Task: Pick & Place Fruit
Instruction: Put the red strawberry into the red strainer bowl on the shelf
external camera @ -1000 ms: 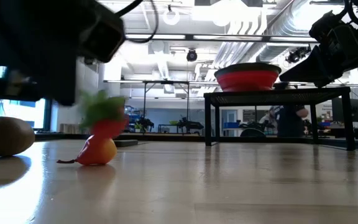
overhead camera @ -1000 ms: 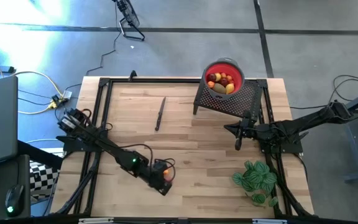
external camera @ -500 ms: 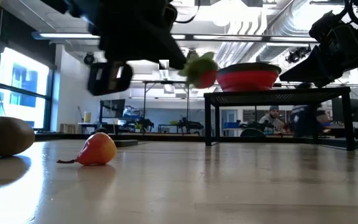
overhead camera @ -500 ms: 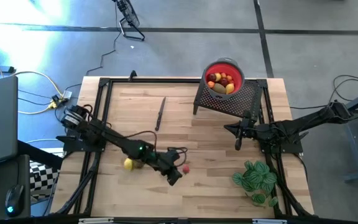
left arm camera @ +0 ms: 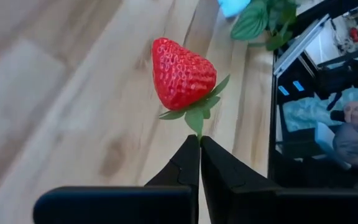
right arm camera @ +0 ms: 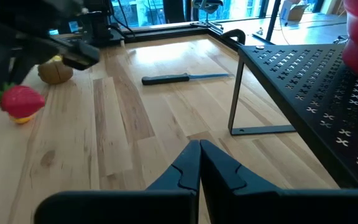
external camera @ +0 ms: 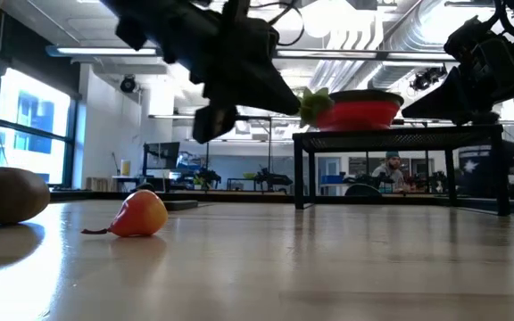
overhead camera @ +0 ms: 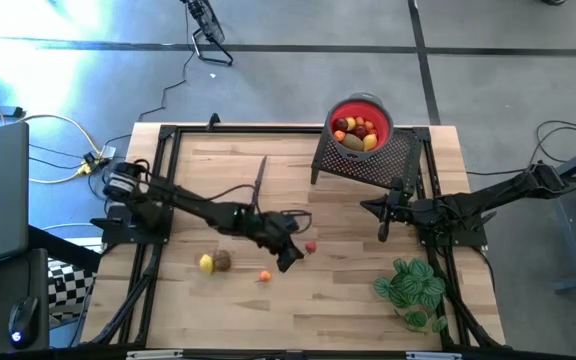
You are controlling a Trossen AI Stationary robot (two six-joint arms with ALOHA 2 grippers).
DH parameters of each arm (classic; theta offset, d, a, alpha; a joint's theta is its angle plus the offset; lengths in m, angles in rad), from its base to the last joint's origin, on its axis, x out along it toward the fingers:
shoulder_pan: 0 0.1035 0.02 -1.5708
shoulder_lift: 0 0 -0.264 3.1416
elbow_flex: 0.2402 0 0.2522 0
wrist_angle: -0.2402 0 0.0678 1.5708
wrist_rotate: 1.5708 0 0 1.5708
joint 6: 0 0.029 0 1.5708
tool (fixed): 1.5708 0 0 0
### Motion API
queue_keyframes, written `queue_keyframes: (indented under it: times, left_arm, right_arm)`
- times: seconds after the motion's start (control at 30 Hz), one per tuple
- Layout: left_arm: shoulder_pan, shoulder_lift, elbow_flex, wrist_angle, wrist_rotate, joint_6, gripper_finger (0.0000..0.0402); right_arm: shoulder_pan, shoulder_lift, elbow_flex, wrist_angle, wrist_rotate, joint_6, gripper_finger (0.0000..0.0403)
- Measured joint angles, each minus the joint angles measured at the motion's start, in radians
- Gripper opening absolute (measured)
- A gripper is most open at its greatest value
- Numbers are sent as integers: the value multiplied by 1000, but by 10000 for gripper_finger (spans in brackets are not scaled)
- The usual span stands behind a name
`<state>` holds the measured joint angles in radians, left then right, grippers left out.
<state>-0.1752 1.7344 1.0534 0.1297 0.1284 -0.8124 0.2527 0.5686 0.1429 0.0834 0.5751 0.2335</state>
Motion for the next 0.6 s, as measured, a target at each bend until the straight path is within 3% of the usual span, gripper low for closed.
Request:
queue_keyframes:
  times: [0.37,0.6]
  left_arm:
    - [179,-8,1,59,51,279,0]
    - [300,-9,32,62,143,441,0]
  right_arm:
    - [0,0,0,1,2,-1,2]
    - [0,0,1,3,6,17,3]
